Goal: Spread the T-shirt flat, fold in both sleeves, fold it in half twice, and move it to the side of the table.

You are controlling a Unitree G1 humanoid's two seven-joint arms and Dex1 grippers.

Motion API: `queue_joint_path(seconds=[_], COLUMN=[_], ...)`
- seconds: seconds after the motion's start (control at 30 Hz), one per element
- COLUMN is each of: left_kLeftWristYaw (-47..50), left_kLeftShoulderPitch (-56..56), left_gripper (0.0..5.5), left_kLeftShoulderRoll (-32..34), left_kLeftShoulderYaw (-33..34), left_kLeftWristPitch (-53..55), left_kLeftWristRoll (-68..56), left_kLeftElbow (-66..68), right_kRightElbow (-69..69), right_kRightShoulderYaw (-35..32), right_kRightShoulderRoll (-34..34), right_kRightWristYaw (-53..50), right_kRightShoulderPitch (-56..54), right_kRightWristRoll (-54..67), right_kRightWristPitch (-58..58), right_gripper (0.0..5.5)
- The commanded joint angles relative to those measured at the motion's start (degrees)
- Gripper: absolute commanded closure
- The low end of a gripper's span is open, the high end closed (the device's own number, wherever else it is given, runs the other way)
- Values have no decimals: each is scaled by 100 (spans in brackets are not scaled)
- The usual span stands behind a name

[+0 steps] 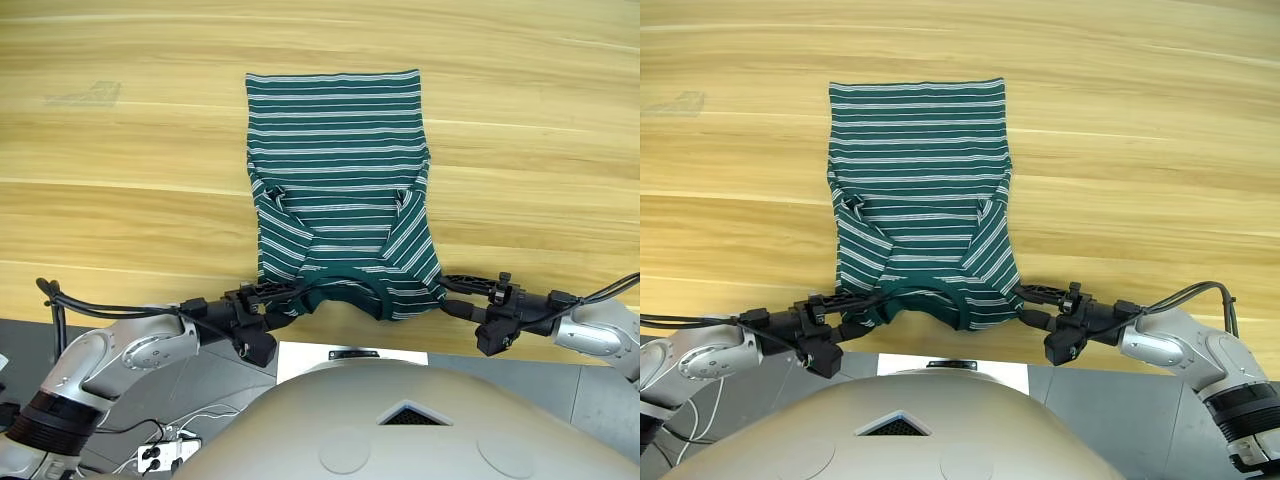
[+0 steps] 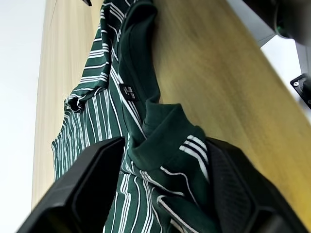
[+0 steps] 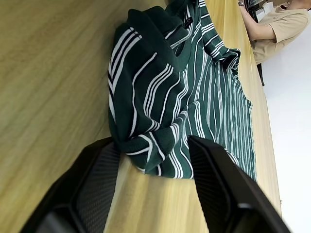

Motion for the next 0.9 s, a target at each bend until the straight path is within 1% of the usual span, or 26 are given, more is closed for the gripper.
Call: queue_joint_path(seconds=[0.03, 0.1, 0.2, 0.27, 0.37, 0.53, 0.7, 0.9], left_kLeftWristYaw=[-144, -166, -240, -238, -271, -257, -188, -166], left_kLeftShoulderPitch=[1075, 1480, 1446, 1235, 820, 470, 372, 395], left_gripper=[256, 256, 256, 256, 256, 256, 256, 256], left_kLeftShoulderRoll=[396, 472, 443, 309, 20, -101, -3, 4], left_kLeftShoulderYaw=[614, 961, 1047, 928, 539, 211, 185, 109], left_kLeftWristPitch=[462, 424, 417, 438, 462, 426, 370, 322], left_kLeftWristRoll=[101, 17, -24, 92, 184, 349, 333, 320], left_kLeftElbow=[167, -25, -53, 83, 297, 615, 817, 855], right_kRightElbow=[251, 241, 220, 240, 236, 218, 280, 516], right_kRightShoulderYaw=[85, 114, 166, 188, 206, 208, 222, 394], right_kRightShoulderRoll=[-55, 16, 137, 169, 157, 117, 136, 242], right_kRightWristYaw=[298, 292, 306, 332, 340, 343, 339, 427], right_kRightShoulderPitch=[154, 159, 67, -5, -37, -15, -43, -339], right_kRightWristRoll=[-297, -308, -339, -338, -327, -315, -346, -321], right_kRightWristPitch=[194, 220, 262, 245, 215, 191, 190, 115], right_gripper=[299, 299, 299, 299, 299, 299, 299, 299])
